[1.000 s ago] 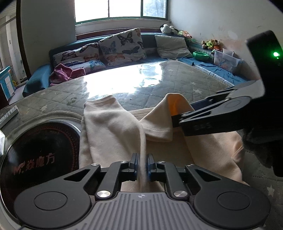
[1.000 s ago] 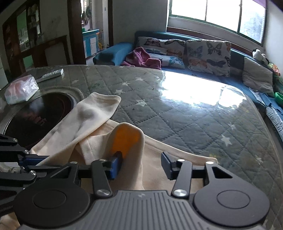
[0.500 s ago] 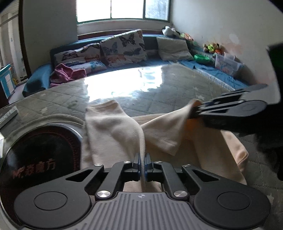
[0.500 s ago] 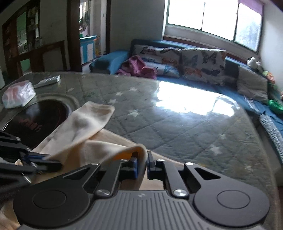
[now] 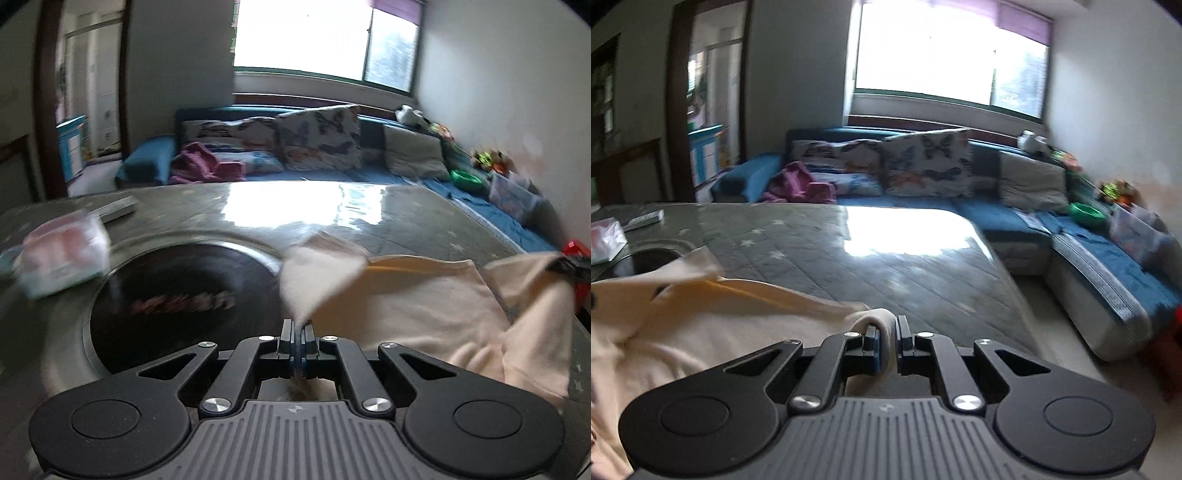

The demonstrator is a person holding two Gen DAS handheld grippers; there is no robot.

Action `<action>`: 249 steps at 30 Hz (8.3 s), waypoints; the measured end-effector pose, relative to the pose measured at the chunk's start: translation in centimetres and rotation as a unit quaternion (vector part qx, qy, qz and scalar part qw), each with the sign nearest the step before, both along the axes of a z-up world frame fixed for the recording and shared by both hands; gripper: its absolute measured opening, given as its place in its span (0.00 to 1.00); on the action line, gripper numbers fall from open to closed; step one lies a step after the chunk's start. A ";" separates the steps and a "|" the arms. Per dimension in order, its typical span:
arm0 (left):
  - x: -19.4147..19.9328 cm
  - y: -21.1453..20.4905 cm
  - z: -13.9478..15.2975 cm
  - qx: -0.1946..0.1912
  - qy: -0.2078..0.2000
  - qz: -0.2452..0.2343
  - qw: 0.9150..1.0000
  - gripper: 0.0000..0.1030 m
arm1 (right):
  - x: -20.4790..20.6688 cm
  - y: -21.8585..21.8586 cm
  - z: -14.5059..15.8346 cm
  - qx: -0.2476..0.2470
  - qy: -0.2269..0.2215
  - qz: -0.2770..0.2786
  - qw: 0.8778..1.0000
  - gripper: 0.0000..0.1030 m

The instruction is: Fold clothes

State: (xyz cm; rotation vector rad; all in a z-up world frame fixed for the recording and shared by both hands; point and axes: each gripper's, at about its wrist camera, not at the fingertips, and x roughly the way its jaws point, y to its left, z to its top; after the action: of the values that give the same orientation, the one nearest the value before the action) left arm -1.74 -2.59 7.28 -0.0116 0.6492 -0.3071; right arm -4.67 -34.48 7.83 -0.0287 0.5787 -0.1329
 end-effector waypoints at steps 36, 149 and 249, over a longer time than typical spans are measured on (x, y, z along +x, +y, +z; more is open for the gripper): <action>-5.0 1.6 -0.6 0.059 -0.003 0.007 0.998 0.31 | -6.5 -4.1 -5.5 -0.066 0.069 -0.116 0.989 0.69; 1.0 -4.9 -5.1 0.008 0.054 -0.130 0.990 0.13 | 15.0 2.0 -5.8 0.021 0.116 0.130 0.984 0.35; -6.3 -1.0 6.2 -0.166 -0.096 -0.039 0.981 0.02 | -5.4 15.7 -3.4 0.041 0.098 0.324 0.940 0.50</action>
State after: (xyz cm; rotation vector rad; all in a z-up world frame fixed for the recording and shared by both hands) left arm -8.01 -3.57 13.46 -0.2742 0.4016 -0.4845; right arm -10.06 -18.74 4.42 -0.1514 0.7472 0.5427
